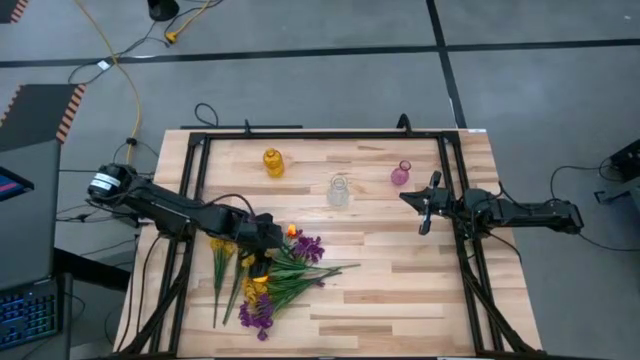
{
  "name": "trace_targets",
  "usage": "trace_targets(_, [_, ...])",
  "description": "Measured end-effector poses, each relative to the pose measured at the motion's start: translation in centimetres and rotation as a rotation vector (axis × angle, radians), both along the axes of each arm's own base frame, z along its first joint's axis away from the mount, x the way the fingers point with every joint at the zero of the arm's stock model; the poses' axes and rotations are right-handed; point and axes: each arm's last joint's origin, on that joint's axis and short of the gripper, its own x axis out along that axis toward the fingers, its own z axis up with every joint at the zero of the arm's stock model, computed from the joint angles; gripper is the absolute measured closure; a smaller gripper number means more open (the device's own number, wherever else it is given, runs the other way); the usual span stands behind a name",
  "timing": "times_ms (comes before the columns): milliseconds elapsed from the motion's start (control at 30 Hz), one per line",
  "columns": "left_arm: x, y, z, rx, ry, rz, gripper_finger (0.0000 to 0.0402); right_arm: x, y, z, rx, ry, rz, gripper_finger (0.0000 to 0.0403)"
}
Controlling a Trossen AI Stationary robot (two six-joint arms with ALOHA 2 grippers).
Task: Sort flowers into vase by color
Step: Put the yellow flowers into the yellow vase
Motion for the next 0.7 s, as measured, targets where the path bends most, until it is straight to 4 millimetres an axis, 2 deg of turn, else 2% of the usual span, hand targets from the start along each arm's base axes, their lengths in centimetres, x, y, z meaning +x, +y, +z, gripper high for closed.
trace_targets(133, [0.2,-0.1,-0.9,-0.005,0.039,-0.005,0.0165,0.0,0.0,0.0,0.0,0.0,0.0,0.0351])
trace_targets(267, [0.3,-0.2,-1.2,-0.028,0.064,0.005,0.0191,0.0,0.0,0.0,0.0,-0.001,0.0,0.0351])
trace_targets(700, [0.2,-0.2,-1.2,-0.037,0.073,-0.001,0.0346,0.0,0.0,0.0,0.0,-0.002,-0.001,0.0351])
